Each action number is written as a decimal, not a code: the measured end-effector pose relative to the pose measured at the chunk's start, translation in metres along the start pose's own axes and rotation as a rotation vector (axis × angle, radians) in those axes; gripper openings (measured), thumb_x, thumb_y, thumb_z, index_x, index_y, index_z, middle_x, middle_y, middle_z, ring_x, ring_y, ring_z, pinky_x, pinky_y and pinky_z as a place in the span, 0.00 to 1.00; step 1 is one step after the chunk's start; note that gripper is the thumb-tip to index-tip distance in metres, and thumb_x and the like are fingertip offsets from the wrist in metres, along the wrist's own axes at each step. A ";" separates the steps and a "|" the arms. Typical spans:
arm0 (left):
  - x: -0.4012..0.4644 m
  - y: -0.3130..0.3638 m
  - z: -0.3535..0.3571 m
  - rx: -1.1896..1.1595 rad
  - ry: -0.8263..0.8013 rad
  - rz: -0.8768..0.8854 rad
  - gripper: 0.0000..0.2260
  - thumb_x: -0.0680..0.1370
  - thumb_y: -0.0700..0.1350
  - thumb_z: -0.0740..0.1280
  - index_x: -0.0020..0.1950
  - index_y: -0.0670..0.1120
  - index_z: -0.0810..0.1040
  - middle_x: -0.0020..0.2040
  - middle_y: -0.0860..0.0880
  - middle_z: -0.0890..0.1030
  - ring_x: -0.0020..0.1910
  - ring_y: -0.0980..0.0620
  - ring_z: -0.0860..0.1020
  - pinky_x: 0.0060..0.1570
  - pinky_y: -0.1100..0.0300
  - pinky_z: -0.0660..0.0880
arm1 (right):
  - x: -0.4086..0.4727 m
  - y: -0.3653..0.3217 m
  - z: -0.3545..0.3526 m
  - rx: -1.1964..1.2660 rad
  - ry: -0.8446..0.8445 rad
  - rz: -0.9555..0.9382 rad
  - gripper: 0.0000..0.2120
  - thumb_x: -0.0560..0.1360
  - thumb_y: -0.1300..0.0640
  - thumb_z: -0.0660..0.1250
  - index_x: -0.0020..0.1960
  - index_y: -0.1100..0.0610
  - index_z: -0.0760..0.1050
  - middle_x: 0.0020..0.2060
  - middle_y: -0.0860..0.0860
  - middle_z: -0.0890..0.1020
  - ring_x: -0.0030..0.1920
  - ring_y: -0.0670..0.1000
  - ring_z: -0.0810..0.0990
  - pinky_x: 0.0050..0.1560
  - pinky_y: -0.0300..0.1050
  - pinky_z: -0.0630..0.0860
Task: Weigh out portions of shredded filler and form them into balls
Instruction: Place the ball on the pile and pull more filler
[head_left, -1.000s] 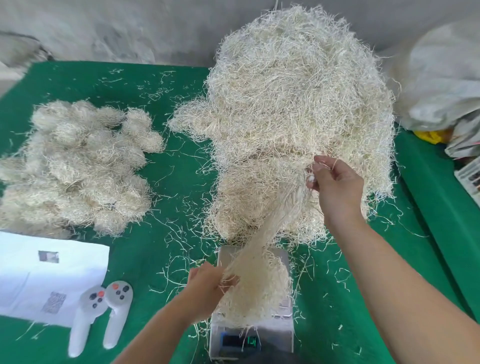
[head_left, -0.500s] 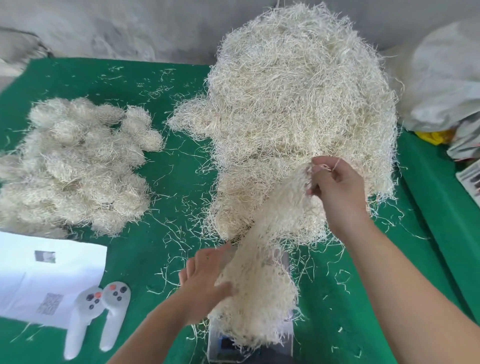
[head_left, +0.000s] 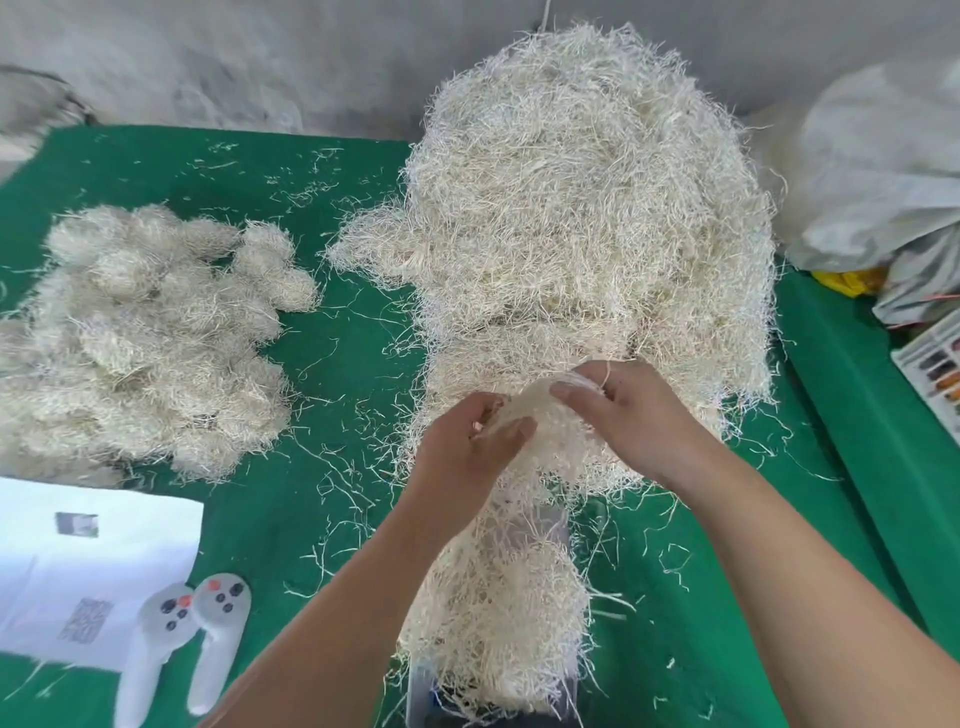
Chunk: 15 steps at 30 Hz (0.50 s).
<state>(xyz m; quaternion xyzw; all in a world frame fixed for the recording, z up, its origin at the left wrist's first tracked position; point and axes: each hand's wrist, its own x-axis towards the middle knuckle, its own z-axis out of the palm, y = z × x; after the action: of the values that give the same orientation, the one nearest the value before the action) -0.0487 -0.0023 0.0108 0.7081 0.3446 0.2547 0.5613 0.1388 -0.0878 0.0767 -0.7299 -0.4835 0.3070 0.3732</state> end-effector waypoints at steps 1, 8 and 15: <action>-0.003 -0.004 -0.001 0.006 -0.046 -0.025 0.11 0.78 0.63 0.70 0.52 0.57 0.79 0.37 0.57 0.82 0.24 0.61 0.70 0.23 0.65 0.68 | 0.001 0.000 -0.001 0.027 0.058 0.035 0.10 0.82 0.49 0.69 0.46 0.54 0.83 0.25 0.44 0.70 0.23 0.44 0.64 0.25 0.34 0.64; -0.027 -0.035 0.006 0.236 -0.244 -0.136 0.24 0.78 0.72 0.55 0.38 0.54 0.71 0.24 0.61 0.72 0.21 0.62 0.66 0.25 0.69 0.66 | 0.016 0.002 -0.003 0.645 0.270 0.336 0.06 0.83 0.58 0.67 0.50 0.53 0.82 0.37 0.49 0.86 0.39 0.52 0.81 0.43 0.44 0.77; -0.052 -0.058 0.010 0.385 -0.334 -0.197 0.23 0.84 0.61 0.55 0.40 0.47 0.73 0.39 0.51 0.75 0.28 0.59 0.67 0.31 0.69 0.70 | 0.043 0.016 -0.023 0.953 0.455 0.538 0.12 0.85 0.59 0.62 0.43 0.55 0.74 0.30 0.50 0.78 0.27 0.46 0.77 0.30 0.40 0.77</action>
<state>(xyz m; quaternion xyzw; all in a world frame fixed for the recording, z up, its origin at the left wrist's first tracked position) -0.0858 -0.0407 -0.0464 0.7971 0.3563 0.0084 0.4875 0.1794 -0.0572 0.0718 -0.6264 0.0020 0.4097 0.6631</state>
